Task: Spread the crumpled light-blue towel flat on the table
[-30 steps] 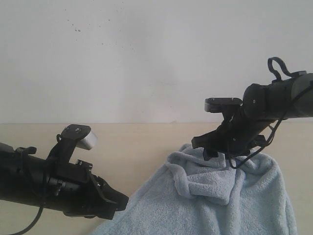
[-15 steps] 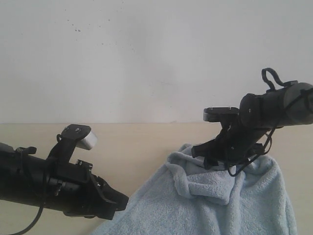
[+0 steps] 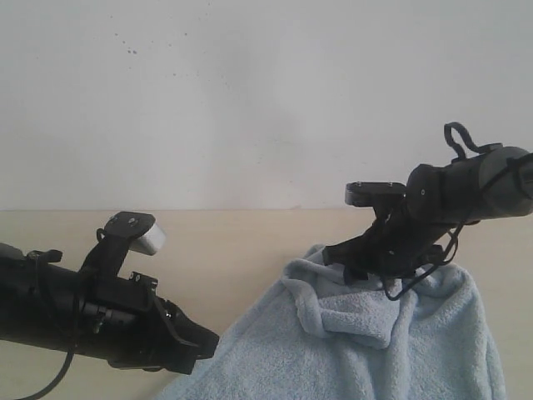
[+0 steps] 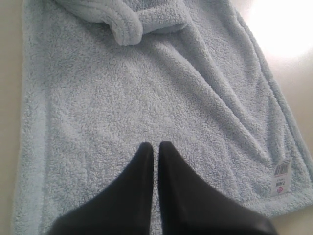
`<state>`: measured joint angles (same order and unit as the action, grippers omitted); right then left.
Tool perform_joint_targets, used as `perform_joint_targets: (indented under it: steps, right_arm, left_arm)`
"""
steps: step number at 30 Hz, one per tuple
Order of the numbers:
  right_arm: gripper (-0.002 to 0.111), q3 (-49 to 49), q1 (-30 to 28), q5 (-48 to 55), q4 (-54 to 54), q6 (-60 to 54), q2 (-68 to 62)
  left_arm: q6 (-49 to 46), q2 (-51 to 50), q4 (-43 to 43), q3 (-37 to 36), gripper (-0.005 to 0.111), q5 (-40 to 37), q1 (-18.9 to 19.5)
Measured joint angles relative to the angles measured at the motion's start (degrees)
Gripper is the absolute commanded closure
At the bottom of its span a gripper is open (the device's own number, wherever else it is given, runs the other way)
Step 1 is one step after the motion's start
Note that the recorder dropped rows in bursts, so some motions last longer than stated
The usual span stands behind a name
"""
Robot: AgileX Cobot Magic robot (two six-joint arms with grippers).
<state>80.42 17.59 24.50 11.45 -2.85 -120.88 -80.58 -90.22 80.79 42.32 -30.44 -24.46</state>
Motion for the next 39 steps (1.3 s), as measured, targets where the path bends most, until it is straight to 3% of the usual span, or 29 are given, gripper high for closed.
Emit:
perform_joint_targets:
  steps: [6,12,16,18,21,22,26,31,39]
  right_arm:
    - [0.109,0.00,0.00,-0.36,4.98,-1.72,0.00]
    - [0.108,0.00,0.00,-0.44,5.70,-1.72,0.43]
    - [0.108,0.00,-0.09,-0.32,0.59,-1.81,4.60]
    - [0.108,0.00,-1.24,0.72,-3.87,-1.47,7.76]
    - [0.108,0.00,-5.14,3.18,-6.22,-1.20,11.25]
    - [0.108,0.00,-7.69,4.51,-6.64,-1.11,12.67]
    - [0.108,0.00,-12.02,7.67,-6.99,-1.79,14.87]
    - [0.108,0.00,-12.13,8.17,-6.03,-2.42,15.09]
    - [0.108,0.00,-12.13,7.43,-5.95,-2.82,15.09]
  left_arm:
    - [0.00,0.00,0.00,0.00,0.103,0.00,0.00]
    - [-0.48,0.00,-1.16,0.00,0.103,0.39,0.00]
    - [0.22,0.69,-8.12,0.00,0.101,3.20,0.00]
    - [0.57,1.19,-11.49,0.00,0.087,4.18,0.00]
    - [0.96,1.30,-14.73,0.00,0.050,6.12,0.00]
    - [1.48,1.30,-15.15,0.00,0.048,6.61,0.00]
    - [7.41,-1.34,-17.96,0.00,0.048,7.66,0.00]
    - [11.04,-8.98,-20.81,0.00,0.048,8.34,0.00]
    - [11.14,-12.43,-20.95,0.04,0.048,13.81,0.00]
